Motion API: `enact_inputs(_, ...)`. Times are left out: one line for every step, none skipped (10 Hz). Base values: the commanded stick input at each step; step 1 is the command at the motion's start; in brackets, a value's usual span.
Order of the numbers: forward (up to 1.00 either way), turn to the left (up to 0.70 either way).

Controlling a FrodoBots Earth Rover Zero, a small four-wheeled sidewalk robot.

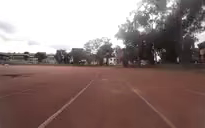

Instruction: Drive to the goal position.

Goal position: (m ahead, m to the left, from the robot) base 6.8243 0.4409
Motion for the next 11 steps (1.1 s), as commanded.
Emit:
enact_inputs(0.70,0.00)
enact_inputs(0.70,0.00)
enact_inputs(0.70,0.00)
enact_inputs(0.70,0.00)
enact_inputs(0.70,0.00)
enact_inputs(0.70,0.00)
enact_inputs(0.70,0.00)
enact_inputs(0.70,0.00)
enact_inputs(0.70,0.00)
enact_inputs(0.70,0.00)
enact_inputs(0.70,0.00)
